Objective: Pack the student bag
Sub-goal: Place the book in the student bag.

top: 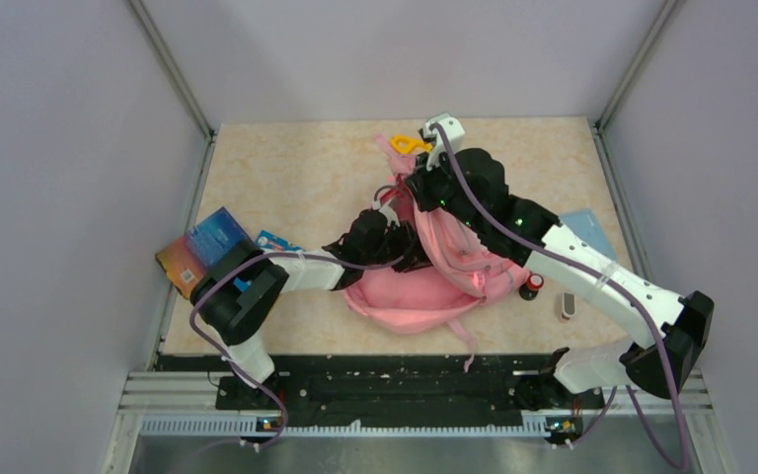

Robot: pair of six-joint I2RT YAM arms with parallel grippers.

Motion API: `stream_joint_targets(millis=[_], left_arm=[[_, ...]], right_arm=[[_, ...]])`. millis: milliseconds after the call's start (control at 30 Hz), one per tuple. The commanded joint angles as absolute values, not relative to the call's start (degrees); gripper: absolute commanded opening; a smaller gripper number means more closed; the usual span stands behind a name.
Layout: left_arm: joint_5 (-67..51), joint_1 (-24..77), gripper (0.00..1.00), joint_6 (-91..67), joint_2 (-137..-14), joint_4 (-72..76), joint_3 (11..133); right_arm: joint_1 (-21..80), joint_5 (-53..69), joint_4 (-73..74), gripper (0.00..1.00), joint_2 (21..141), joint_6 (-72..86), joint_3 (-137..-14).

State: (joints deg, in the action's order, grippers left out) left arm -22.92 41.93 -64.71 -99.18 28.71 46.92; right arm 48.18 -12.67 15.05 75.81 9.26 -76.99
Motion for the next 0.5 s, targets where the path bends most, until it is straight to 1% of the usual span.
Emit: stream_joint_targets(millis=[0, 133, 167, 233, 267, 333, 467], left_arm=[[-17.7, 42.0, 0.06, -58.4, -98.0, 28.8, 50.4], [-14.1, 42.0, 0.42, -52.8, -94.3, 22.5, 50.6], [-13.4, 42.0, 0.54, -51.8, -93.5, 21.4, 50.7], [-12.8, 42.0, 0.68, -49.6, -92.4, 19.5, 51.3], [-12.4, 41.9, 0.73, -48.6, -91.9, 17.3, 52.0], [-11.7, 41.9, 0.78, -46.4, -91.0, 13.6, 53.5], [-7.5, 41.9, 0.81, -42.6, -87.2, 7.6, 52.6]], right_arm=[[47.5, -15.7, 8.3, 0.0, 73.0, 9.2, -78.2], [47.5, -17.0, 8.0, 0.0, 72.2, 8.7, -77.2], [47.5, -17.1, 7.9, 0.0, 72.1, 8.8, -77.0], [47.5, -17.3, 7.8, 0.0, 72.1, 8.6, -76.8], [47.5, -17.4, 7.8, 0.0, 72.1, 8.5, -76.8], [47.5, -17.5, 7.9, 0.0, 72.1, 8.4, -76.6], [47.5, -18.2, 7.9, 0.0, 71.8, 7.9, -76.2]])
